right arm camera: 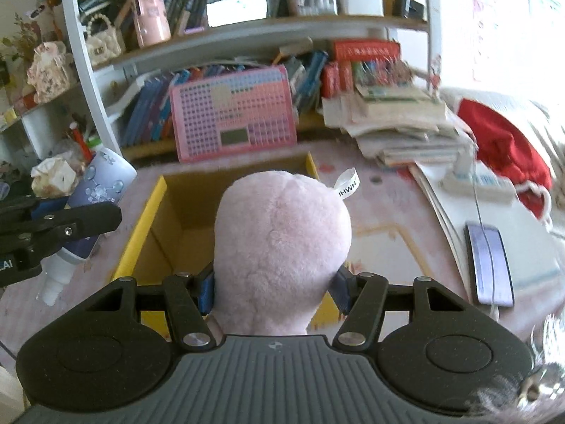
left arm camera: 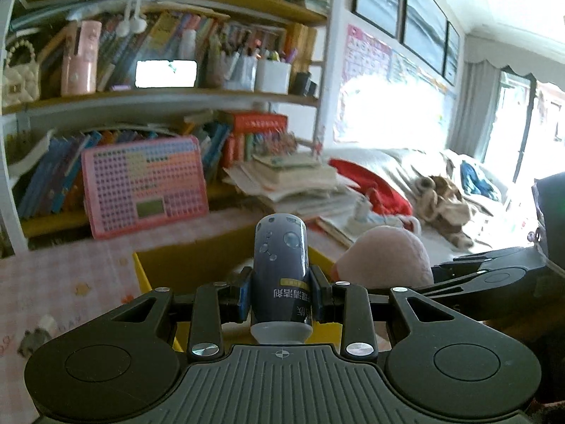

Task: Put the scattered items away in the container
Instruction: 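Bring both held items over the open yellow box, then lower the pink pig with the right tool while the left tool lowers the spray bottle, then open both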

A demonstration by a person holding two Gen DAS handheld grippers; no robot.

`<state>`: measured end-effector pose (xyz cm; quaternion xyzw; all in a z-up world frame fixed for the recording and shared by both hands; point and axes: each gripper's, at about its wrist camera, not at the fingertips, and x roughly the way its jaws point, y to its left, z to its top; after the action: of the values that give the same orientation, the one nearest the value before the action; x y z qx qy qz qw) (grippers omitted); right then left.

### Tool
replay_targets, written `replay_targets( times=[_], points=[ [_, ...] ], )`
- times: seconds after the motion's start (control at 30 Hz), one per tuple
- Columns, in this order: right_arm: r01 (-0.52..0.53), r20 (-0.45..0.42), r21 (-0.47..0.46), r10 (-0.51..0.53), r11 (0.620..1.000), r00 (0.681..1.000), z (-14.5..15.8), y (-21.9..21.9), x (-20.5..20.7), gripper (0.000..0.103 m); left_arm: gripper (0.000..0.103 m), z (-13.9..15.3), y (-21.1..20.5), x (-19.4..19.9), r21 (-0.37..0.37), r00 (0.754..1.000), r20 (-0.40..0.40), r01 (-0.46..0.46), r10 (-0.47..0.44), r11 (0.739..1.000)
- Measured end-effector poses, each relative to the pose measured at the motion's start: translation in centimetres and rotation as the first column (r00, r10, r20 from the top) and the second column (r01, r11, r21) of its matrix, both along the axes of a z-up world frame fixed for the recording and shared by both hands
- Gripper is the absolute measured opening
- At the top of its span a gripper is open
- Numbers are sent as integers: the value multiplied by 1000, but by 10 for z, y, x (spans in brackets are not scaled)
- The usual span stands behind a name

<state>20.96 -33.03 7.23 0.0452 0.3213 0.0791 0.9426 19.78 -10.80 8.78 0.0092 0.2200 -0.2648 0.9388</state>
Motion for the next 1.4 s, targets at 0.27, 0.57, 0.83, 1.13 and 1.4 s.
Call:
replay_targets(
  times=[0.27, 0.57, 0.83, 1.13, 1.4],
  points=[
    [-106, 12, -13, 106, 994, 994, 1, -2, 59, 58, 31, -13, -12, 36, 26, 994, -27, -105, 106, 994],
    [-246, -30, -11, 246, 969, 969, -15, 16, 109, 58, 31, -42, -20, 56, 89, 977, -142, -147, 158, 985],
    [-348, -62, -4, 347, 938, 936, -26, 43, 159, 58, 31, -62, -27, 67, 139, 961, -202, -162, 188, 977],
    [-451, -177, 56, 454, 891, 873, -43, 74, 199, 58, 31, -73, -35, 68, 186, 958, -212, -152, 191, 971],
    [-506, -311, 132, 520, 853, 795, -68, 100, 213, 59, 50, -64, -39, 48, 195, 985, -87, -133, 152, 972]
  ],
)
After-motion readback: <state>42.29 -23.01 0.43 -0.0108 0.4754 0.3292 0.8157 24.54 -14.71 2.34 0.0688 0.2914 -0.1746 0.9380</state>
